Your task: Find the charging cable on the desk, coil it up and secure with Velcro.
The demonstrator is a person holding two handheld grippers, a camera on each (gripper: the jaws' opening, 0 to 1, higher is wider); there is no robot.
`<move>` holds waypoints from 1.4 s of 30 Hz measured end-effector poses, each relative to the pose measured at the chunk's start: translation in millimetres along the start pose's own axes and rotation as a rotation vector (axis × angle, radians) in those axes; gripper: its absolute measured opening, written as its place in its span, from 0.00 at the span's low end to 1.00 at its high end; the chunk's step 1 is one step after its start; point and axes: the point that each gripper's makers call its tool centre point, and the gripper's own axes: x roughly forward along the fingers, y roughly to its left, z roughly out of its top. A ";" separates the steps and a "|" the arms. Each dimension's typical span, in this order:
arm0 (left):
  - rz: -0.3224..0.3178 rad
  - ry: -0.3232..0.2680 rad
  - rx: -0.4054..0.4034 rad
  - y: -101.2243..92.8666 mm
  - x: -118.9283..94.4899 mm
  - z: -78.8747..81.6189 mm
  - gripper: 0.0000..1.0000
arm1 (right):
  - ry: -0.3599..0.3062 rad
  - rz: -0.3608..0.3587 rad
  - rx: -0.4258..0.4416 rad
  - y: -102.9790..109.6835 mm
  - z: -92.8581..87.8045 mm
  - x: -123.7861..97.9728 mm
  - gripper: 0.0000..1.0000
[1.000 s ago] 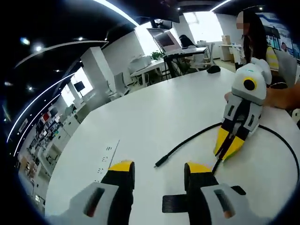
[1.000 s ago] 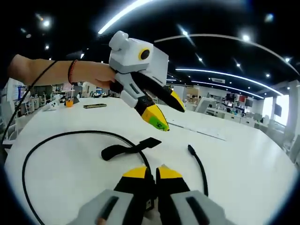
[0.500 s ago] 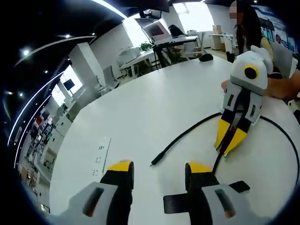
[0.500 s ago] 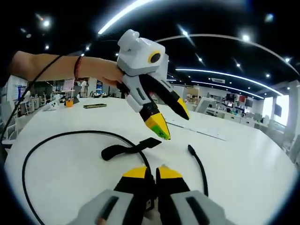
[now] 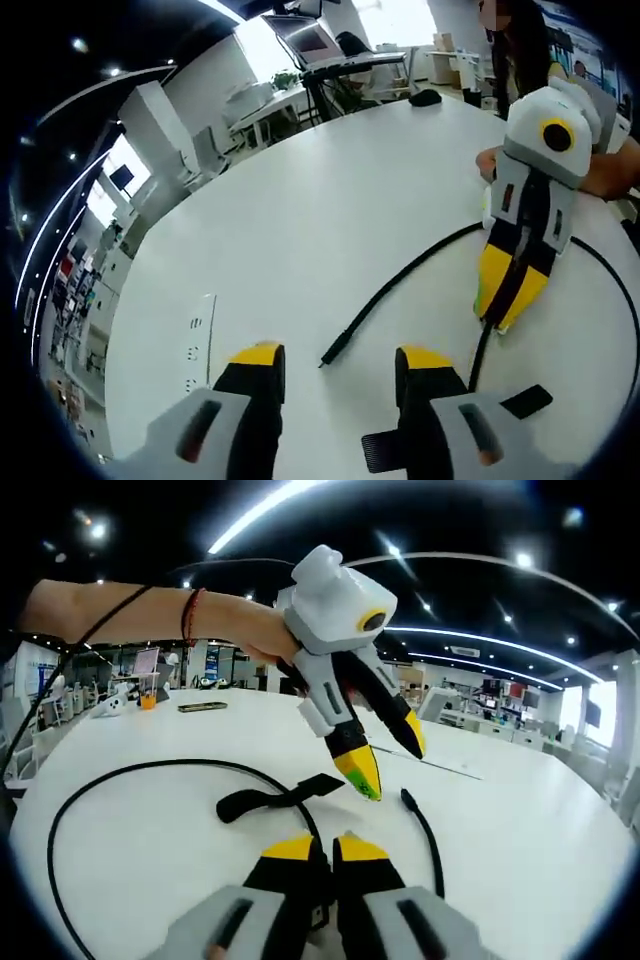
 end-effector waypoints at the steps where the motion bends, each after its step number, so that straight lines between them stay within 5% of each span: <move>1: -0.008 0.009 0.001 -0.5 1.7 -1.0 0.44 | 0.000 0.001 0.000 0.1 -0.1 -0.2 0.09; 20: -0.155 0.158 0.069 -6.0 16.1 -7.6 0.38 | 0.001 0.007 0.006 2.8 -2.6 -0.4 0.09; 42: -0.228 0.224 0.139 -10.4 21.5 -11.3 0.32 | 0.015 0.015 0.001 8.0 -7.0 -1.1 0.09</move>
